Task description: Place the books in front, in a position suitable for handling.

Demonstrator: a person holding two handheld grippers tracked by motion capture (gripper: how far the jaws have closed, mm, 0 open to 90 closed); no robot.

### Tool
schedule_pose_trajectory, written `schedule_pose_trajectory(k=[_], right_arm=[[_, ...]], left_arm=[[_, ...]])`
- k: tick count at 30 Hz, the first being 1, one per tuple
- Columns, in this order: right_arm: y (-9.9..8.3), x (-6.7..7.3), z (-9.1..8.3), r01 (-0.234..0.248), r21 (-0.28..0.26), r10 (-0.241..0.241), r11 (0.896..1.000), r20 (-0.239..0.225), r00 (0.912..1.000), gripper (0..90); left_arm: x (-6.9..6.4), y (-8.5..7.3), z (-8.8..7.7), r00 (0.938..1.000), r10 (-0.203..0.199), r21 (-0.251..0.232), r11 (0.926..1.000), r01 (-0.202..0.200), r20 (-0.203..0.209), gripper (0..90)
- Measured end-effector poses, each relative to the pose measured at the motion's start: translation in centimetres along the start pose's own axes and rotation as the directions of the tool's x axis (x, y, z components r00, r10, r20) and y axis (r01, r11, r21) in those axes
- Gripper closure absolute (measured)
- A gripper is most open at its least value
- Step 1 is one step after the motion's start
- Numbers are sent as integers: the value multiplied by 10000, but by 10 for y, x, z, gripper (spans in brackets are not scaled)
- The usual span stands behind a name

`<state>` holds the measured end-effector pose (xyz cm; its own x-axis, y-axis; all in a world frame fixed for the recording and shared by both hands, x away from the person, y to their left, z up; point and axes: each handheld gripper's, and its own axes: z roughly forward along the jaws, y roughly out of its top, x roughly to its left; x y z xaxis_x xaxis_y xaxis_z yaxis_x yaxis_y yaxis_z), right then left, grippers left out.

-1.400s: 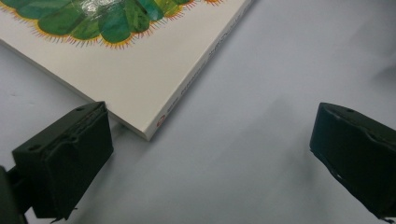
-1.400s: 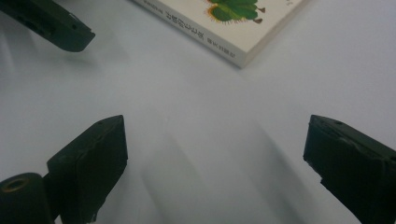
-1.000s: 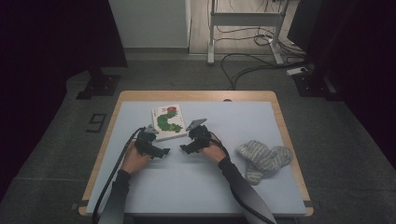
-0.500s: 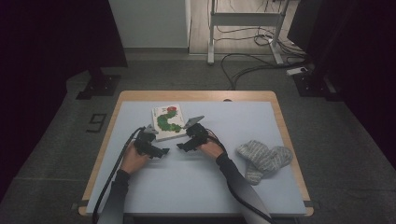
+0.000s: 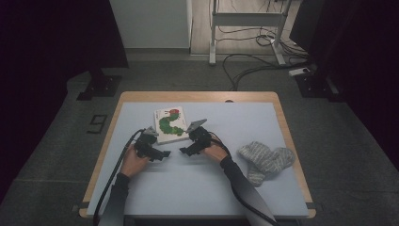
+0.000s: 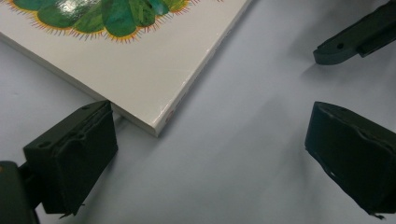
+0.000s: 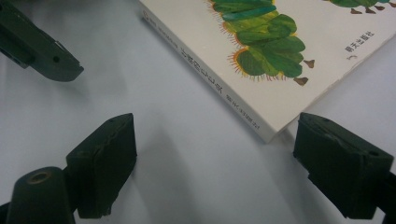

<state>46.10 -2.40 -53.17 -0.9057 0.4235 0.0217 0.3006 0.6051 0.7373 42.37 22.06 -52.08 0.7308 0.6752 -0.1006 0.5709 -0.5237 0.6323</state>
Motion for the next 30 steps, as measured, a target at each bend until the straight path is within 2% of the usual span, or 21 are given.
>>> schedule_pose_trajectory(k=[14,30], right_arm=[[-11,17,-13,-10,38,10,10000,-147,9999,128],[-29,44,-31,-24,34,25,10000,-297,9996,127]], left_arm=[[-13,-10,-4,9992,-143,-258,9996,153,361,22],[-38,-19,-10,9979,-35,-104,9999,42,648,6]])
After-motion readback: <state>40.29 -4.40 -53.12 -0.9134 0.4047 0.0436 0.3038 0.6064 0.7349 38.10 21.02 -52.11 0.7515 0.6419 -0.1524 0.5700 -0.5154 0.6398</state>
